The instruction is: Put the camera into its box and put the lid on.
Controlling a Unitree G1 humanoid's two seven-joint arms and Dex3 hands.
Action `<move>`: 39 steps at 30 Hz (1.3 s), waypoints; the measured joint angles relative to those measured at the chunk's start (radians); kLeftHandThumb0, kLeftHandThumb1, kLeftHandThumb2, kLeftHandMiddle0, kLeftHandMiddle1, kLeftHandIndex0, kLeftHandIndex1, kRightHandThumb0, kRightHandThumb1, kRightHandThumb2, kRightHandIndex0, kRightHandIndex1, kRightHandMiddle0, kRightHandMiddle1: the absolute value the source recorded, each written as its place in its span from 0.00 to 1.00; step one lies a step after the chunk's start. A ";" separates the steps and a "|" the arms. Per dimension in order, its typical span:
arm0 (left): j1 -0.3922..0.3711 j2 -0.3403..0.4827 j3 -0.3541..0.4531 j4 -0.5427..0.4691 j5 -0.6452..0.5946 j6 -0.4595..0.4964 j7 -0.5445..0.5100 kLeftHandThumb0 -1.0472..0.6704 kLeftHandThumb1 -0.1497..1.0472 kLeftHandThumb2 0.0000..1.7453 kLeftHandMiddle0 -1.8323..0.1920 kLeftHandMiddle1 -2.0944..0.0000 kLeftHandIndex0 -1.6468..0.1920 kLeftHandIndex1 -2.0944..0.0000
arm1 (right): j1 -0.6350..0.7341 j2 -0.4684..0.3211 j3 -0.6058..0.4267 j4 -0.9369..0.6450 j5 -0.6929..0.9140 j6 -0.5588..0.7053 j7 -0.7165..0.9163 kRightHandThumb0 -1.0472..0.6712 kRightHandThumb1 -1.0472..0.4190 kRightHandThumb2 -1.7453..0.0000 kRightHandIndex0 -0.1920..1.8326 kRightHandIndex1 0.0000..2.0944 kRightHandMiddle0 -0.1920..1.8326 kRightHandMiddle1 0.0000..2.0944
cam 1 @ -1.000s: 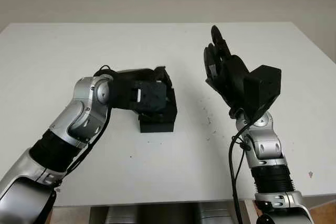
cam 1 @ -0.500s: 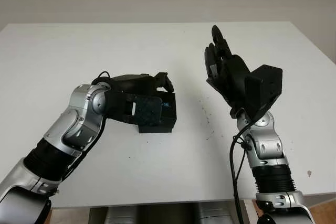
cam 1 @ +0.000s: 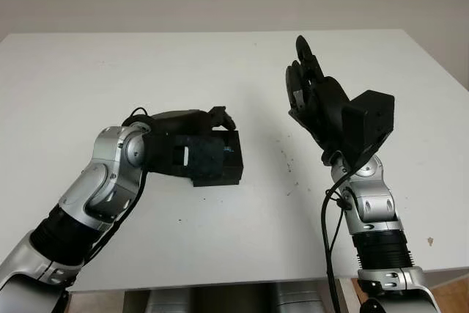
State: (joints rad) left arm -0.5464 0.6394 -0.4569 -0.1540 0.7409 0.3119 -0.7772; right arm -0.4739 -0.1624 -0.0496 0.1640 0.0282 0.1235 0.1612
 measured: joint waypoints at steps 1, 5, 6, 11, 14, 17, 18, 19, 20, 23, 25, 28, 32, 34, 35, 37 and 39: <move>0.010 0.011 -0.002 -0.006 0.017 -0.013 -0.002 0.16 1.00 0.29 1.00 0.99 1.00 1.00 | 0.000 -0.001 0.001 0.000 -0.001 0.000 0.000 0.21 0.00 0.63 0.03 0.03 0.03 0.03; 0.050 0.039 -0.002 -0.029 0.067 -0.056 -0.016 0.09 1.00 0.37 1.00 1.00 1.00 1.00 | -0.002 -0.002 0.001 0.002 -0.005 0.000 0.000 0.20 0.00 0.63 0.04 0.03 0.04 0.03; 0.054 0.041 -0.002 -0.030 0.076 -0.063 -0.022 0.09 1.00 0.38 1.00 1.00 1.00 1.00 | -0.002 -0.002 0.001 0.003 -0.005 0.000 0.000 0.20 0.00 0.63 0.04 0.03 0.04 0.03; 0.091 0.042 0.006 -0.047 0.099 -0.066 -0.038 0.06 1.00 0.38 1.00 1.00 1.00 1.00 | -0.003 -0.005 0.001 0.003 -0.007 0.002 -0.001 0.21 0.00 0.63 0.04 0.03 0.04 0.03; 0.103 0.039 0.013 -0.047 0.102 -0.062 -0.043 0.07 1.00 0.39 1.00 1.00 1.00 1.00 | -0.003 -0.007 0.001 0.003 -0.007 0.003 -0.003 0.21 0.00 0.63 0.04 0.03 0.04 0.03; 0.111 0.028 0.022 -0.047 0.102 -0.055 -0.046 0.06 1.00 0.40 1.00 1.00 1.00 1.00 | -0.003 -0.010 0.001 0.003 -0.007 0.003 0.004 0.20 0.00 0.62 0.04 0.03 0.04 0.03; 0.116 0.025 0.028 -0.048 0.101 -0.051 -0.045 0.07 1.00 0.41 1.00 1.00 1.00 1.00 | -0.003 -0.011 0.001 0.004 -0.007 0.003 0.005 0.20 0.00 0.62 0.04 0.03 0.04 0.03; 0.120 0.020 0.034 -0.048 0.097 -0.044 -0.045 0.07 1.00 0.41 1.00 1.00 1.00 1.00 | -0.003 -0.012 0.000 0.004 -0.007 0.003 0.005 0.20 0.00 0.62 0.04 0.03 0.04 0.03; 0.124 0.011 0.042 -0.050 0.084 -0.035 -0.045 0.08 1.00 0.41 1.00 1.00 1.00 1.00 | -0.003 -0.012 0.000 0.004 -0.006 0.003 0.006 0.20 0.00 0.62 0.04 0.03 0.04 0.03; 0.149 -0.033 0.109 -0.056 -0.011 -0.023 0.003 0.11 1.00 0.40 1.00 1.00 1.00 1.00 | -0.003 -0.013 0.000 0.003 -0.004 0.009 0.014 0.19 0.00 0.63 0.04 0.03 0.03 0.02; 0.169 -0.089 0.183 -0.064 -0.112 0.002 0.056 0.14 1.00 0.38 1.00 1.00 1.00 1.00 | -0.002 -0.013 0.000 -0.003 0.006 0.019 0.022 0.20 0.00 0.63 0.03 0.02 0.03 0.02; 0.184 -0.182 0.316 -0.096 -0.270 0.048 0.144 0.16 1.00 0.36 1.00 1.00 1.00 1.00 | 0.004 -0.010 0.004 -0.024 0.018 0.025 0.030 0.19 0.00 0.64 0.02 0.02 0.03 0.02; 0.199 -0.280 0.441 -0.109 -0.423 0.045 0.286 0.16 1.00 0.39 1.00 1.00 1.00 1.00 | 0.013 -0.009 0.018 -0.033 0.018 0.036 0.032 0.17 0.00 0.63 0.01 0.02 0.01 0.02; 0.211 -0.323 0.481 -0.104 -0.487 0.023 0.353 0.15 1.00 0.41 1.00 1.00 1.00 1.00 | 0.020 -0.006 0.025 -0.032 0.018 0.034 0.032 0.18 0.00 0.63 0.00 0.01 0.00 0.02; 0.213 -0.338 0.492 -0.099 -0.513 0.005 0.379 0.16 1.00 0.41 1.00 1.00 1.00 1.00 | 0.023 -0.004 0.026 -0.030 0.018 0.029 0.031 0.18 0.00 0.63 0.00 0.02 0.00 0.02; 0.215 -0.364 0.510 -0.086 -0.545 -0.025 0.433 0.16 1.00 0.42 1.00 1.00 1.00 1.00 | 0.029 0.002 0.031 -0.021 0.018 0.010 0.030 0.17 0.00 0.63 0.00 0.02 0.00 0.01; 0.217 -0.392 0.527 -0.068 -0.575 -0.051 0.495 0.14 1.00 0.42 1.00 1.00 1.00 1.00 | 0.034 0.007 0.033 -0.012 0.018 -0.007 0.028 0.17 0.00 0.63 0.00 0.02 0.00 0.01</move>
State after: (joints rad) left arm -0.3293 0.2479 0.0704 -0.2221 0.1659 0.2613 -0.2827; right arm -0.4401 -0.1556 -0.0168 0.1519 0.0459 0.1169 0.1888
